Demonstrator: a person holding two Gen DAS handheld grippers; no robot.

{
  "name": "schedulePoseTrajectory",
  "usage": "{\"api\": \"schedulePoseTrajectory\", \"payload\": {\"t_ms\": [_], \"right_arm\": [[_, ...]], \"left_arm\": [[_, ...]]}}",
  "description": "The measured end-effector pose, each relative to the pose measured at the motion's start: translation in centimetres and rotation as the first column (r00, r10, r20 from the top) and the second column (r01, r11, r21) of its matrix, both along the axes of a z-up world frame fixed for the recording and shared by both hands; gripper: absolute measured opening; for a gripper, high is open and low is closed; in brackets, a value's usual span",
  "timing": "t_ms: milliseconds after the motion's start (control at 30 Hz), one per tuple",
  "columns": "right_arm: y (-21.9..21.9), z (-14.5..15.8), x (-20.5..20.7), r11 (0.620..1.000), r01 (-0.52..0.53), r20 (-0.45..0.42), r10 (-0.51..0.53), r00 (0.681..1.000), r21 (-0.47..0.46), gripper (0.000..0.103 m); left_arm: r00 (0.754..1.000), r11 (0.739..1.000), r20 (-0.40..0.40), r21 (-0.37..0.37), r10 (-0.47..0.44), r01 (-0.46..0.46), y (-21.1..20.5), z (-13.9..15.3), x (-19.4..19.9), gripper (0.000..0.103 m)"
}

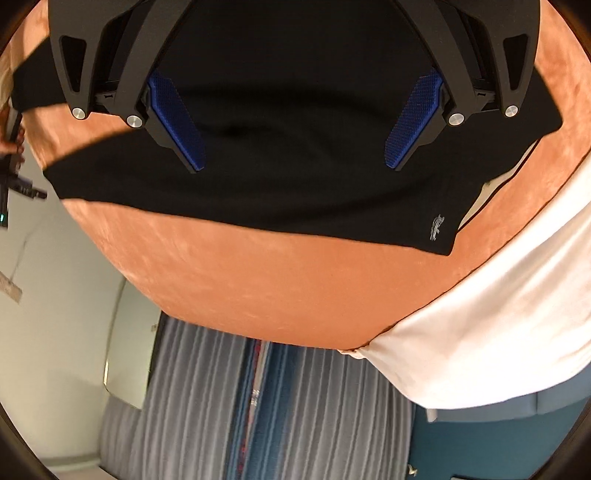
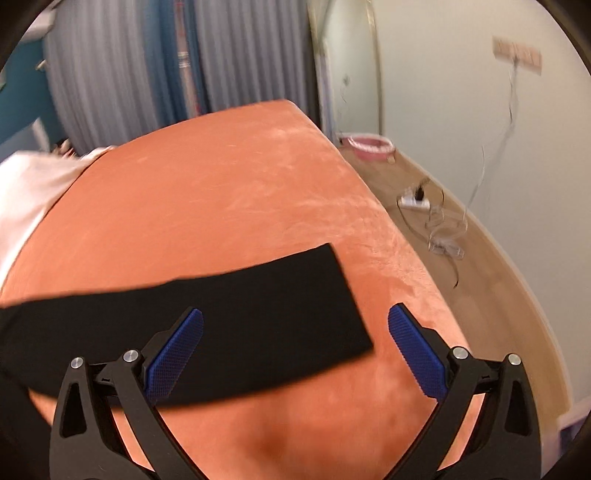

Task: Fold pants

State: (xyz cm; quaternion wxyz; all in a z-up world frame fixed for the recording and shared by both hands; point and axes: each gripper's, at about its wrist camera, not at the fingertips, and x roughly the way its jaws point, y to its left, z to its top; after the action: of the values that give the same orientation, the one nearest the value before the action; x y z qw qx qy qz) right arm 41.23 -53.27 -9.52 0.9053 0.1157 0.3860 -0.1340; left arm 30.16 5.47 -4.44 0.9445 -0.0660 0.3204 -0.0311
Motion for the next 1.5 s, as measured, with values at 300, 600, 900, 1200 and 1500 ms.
{"api": "schedulePoseTrajectory", "payload": {"t_ms": [300,600,900,1200,1500], "right_arm": [[-1.9,-3.6,5.4,1.000,-0.022,-0.066,0.023,0.998,0.014,0.098],[-0.6,-5.2,8.7,0.995,-0.068,-0.195,0.053,0.979,-0.069,0.098],[0.4,-5.6,8.6,0.993,-0.115,-0.157,0.109,0.982,-0.026,0.059],[1.3,-3.5,9.1,0.999,-0.031,-0.042,0.030,0.999,-0.034,0.014],[0.3,-5.2,10.3,0.999,-0.020,-0.137,0.024,0.990,0.026,0.072]], "left_arm": [[0.992,0.985,-0.089,0.156,0.087,-0.072,6.2,-0.6,10.2,0.097],[0.909,0.927,-0.238,0.246,0.342,-0.284,17.2,-5.1,21.8,0.097],[0.890,0.958,-0.378,0.225,0.253,-0.177,17.9,-9.9,26.1,0.020],[0.916,0.928,-0.158,0.127,0.368,-0.350,21.4,-4.7,26.8,0.019],[0.860,0.923,-0.348,0.230,0.373,-0.308,21.1,-9.5,27.8,0.095]]}}
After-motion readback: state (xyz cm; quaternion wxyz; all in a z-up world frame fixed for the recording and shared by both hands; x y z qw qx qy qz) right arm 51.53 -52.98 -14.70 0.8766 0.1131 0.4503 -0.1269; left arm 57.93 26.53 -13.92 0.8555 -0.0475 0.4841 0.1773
